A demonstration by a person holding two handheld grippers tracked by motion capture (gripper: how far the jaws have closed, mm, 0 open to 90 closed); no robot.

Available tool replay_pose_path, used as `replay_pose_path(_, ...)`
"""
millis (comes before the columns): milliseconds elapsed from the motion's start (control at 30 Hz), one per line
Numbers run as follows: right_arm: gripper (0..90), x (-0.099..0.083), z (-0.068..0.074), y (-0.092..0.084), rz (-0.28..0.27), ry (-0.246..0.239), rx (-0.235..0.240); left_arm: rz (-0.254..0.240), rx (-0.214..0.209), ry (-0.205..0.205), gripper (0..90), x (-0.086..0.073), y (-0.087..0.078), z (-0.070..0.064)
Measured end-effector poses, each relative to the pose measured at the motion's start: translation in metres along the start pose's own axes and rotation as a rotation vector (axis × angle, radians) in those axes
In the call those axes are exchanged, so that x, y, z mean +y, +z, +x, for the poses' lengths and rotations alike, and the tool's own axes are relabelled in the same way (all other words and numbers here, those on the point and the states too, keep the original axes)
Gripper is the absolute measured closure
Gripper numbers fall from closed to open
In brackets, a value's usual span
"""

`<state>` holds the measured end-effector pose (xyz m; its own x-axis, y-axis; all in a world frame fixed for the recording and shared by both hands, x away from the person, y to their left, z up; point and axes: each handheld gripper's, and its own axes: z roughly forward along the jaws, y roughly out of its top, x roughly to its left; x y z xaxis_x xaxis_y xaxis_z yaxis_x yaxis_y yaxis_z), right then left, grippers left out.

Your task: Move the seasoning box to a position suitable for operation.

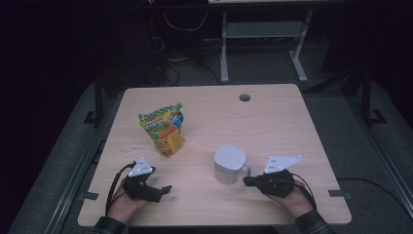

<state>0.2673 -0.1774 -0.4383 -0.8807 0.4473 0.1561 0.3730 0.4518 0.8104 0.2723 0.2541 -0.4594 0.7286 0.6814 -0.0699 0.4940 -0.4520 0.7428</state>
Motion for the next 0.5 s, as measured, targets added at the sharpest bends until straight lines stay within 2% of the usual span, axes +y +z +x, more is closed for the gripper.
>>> replay_pose_path(500, 90.0, -0.0001, -0.0086, -0.0024, 0.005, 0.027, -0.047, 0.005, -0.003, 0.009, 4.8, 0.0010, -0.0001, 0.0007)
